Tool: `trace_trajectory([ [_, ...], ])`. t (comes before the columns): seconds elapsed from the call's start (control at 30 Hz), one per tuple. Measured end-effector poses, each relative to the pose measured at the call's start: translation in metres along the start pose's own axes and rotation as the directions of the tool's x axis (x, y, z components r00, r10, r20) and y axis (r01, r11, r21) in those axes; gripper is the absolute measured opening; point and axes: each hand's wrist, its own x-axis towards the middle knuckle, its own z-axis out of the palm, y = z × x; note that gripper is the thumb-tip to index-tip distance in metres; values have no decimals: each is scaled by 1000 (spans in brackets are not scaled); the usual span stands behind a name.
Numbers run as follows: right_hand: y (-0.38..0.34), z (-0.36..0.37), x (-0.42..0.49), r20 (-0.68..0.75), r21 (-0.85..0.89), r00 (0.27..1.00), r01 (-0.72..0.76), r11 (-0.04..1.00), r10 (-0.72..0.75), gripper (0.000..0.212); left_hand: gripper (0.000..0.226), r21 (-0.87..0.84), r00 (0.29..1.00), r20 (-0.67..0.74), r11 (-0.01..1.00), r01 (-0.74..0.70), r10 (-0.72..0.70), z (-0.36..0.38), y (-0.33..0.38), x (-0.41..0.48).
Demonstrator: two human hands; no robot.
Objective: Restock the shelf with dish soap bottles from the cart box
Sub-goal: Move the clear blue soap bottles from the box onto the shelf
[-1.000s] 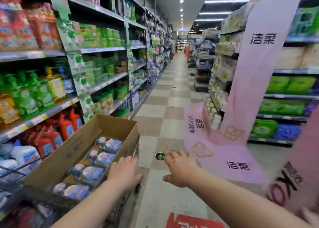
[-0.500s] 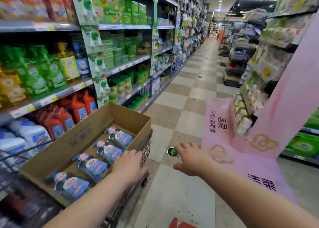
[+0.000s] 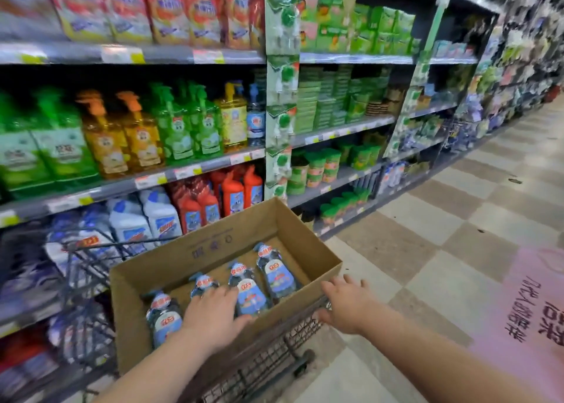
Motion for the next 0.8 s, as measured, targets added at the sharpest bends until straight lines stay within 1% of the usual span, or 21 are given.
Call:
trace_trajectory([
  [0.07, 7, -6, 24, 12, -19, 999, 44, 999, -43, 71, 71, 13, 999, 2, 999, 41, -41, 1, 4, 8],
  [0.17, 5, -5, 55, 52, -74, 992, 122, 990, -118, 70, 69, 18, 994, 40, 995, 96, -97, 5, 6, 17],
  [0.27, -7, -1, 82, 84, -57, 978, 197, 979, -192, 68, 68, 15, 988, 47, 989, 147, -148, 7, 1, 32],
  [0.37, -16, 1, 113, 105, -52, 966, 242, 969, -236, 69, 69, 2, 984, 66, 986, 168, -167, 8, -7, 54],
  [0.53, -18, -1, 166, 190, -19, 961, 210, 977, -203, 69, 70, -29, 973, 152, 983, 181, -175, 18, -28, 102],
  [0.67, -19, -5, 209, 214, -13, 960, 185, 983, -178, 67, 69, -59, 968, 194, 984, 171, -156, 24, -47, 143],
  [0.8, -19, 7, 242, 274, 38, 951, 140, 989, -145, 66, 69, -169, 946, 294, 966, 194, -139, 41, -62, 176],
])
